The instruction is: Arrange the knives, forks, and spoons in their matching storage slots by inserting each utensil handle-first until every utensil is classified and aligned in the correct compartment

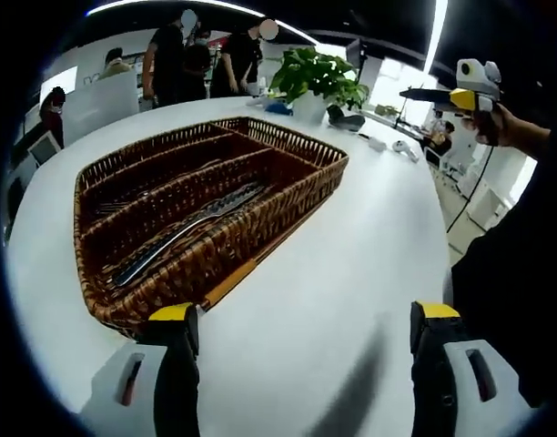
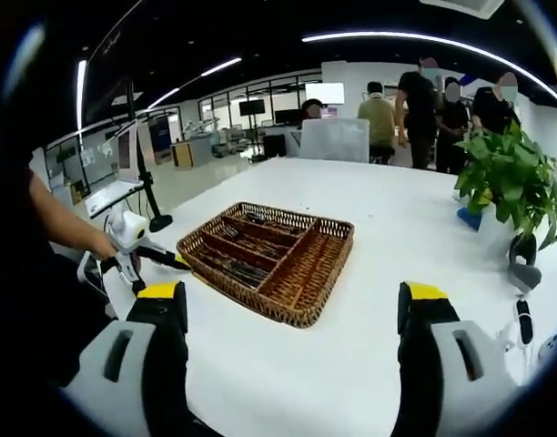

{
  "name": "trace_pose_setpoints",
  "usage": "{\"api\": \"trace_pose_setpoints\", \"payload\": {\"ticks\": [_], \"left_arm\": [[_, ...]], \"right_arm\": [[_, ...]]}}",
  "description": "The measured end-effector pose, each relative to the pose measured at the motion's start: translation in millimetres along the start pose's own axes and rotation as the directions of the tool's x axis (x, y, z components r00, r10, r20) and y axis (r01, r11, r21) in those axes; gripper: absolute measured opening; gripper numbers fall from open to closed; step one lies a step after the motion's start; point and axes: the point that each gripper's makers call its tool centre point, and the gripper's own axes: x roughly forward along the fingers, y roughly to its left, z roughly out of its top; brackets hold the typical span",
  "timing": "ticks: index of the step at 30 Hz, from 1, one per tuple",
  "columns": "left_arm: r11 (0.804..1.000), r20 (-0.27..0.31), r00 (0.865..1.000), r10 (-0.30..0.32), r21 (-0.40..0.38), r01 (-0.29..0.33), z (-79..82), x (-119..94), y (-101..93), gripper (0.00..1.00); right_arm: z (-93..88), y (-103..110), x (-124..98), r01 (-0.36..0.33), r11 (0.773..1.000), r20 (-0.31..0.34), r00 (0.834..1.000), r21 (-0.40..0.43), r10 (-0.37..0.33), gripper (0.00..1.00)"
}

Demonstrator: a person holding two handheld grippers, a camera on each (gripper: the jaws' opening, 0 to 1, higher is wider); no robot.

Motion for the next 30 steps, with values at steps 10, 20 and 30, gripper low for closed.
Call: {"api": "trace_pose_setpoints", "payload": {"ticks": [10, 20, 30], "left_arm": [[0.999, -0.025, 0.999, -0.042, 0.034, 0.043, -0.4, 10, -8.7, 0.99], [0.994, -0.006, 0.995, -0.103, 0.026, 0.103, 14.6, 12, -22.0, 0.97], [0.990, -0.053, 0.990, -0.131, 0.038, 0.133, 22.0, 30, -22.7, 0.79]], "right_arm": [[2.8, -3, -3, -0.002, 1.000, -0.007, 1.000, -0.018, 0.002, 0.99], [-0.2, -2, -5, -0.002, 1.000, -0.013, 1.000, -0.014, 0.002, 0.98], [-1.7, -1, -7, 0.006, 1.000, -0.013, 1.000, -0.013, -0.006, 0.98]]}}
